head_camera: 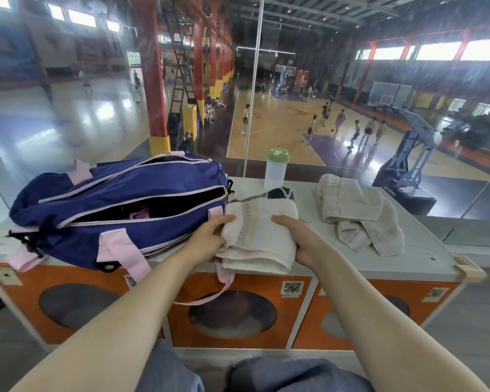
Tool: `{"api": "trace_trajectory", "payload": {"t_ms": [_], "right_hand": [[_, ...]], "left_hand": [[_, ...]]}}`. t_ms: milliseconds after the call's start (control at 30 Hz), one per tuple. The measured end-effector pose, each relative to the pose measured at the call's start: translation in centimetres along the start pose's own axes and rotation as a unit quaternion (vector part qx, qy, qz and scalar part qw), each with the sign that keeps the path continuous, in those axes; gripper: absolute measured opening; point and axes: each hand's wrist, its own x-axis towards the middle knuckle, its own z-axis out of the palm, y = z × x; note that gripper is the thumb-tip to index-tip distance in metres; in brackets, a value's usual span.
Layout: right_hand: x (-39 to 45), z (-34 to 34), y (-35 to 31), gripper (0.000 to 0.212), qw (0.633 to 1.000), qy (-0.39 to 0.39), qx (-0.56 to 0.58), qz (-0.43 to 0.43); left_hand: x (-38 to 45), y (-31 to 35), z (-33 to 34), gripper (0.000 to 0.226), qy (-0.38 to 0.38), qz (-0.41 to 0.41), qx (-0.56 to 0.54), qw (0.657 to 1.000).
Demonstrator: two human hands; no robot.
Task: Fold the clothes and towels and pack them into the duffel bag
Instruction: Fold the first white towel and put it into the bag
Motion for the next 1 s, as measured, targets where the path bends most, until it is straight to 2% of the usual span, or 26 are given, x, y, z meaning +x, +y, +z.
{"api": "trace_trajectory", "payload": {"t_ms": [100,167,333,533,633,667,767,833,867,933,1000], "right_hand": [[-0.3,0.1,-0.8,0.048,1.000,0.006,0.010,-0.014],[-0.4,0.2,-1.6,0.051,1.000,-0.002,0.016,-0.009],[-1.5,1.0,-3.9,0.043,0.996,-0.082,0.015,-0.015],[-2.4,5.0,-5.0,0.038,0.989,-0.145,0.014,-0.021],[-2.3,7.1,-4.3,0.041,0.987,-0.162,0.013,-0.013],[-2.2,7.8,-4.0,0.041,0.985,-0.170,0.011,-0.011],[-1.9,9.2,-3.4,0.040,0.980,-0.201,0.007,0.001],[-1.7,10.0,-3.2,0.041,0.973,-0.230,-0.002,0.020],[-1.6,10.4,-3.1,0.041,0.969,-0.243,-0.013,0.030],[-1.5,11.4,-3.0,0.046,0.961,-0.267,-0.049,0.047],[-1.3,12.2,-2.8,0.058,0.951,-0.291,-0.078,0.065]], "left_hand": [[-0.7,1.1,0.0,0.066,-0.018,0.024,-0.008,1.000],[-1.2,1.9,-0.8,0.060,-0.019,0.062,0.026,0.998],[-2.5,2.6,-6.3,0.045,0.116,0.150,0.142,0.972],[-4.6,1.9,-15.6,0.034,0.273,0.236,0.368,0.857],[-5.0,1.1,-19.4,0.042,0.289,0.215,0.531,0.767],[-5.1,1.0,-20.4,0.051,0.276,0.192,0.568,0.751],[-4.8,0.8,-23.0,0.087,0.219,0.084,0.617,0.751],[-4.1,0.9,-24.1,0.095,0.187,0.019,0.623,0.759],[-3.8,1.0,-24.5,0.090,0.170,-0.004,0.615,0.770],[-3.5,1.5,-24.9,0.065,0.142,-0.030,0.592,0.793],[-3.0,2.1,-25.5,0.044,0.151,-0.033,0.591,0.792]]}}
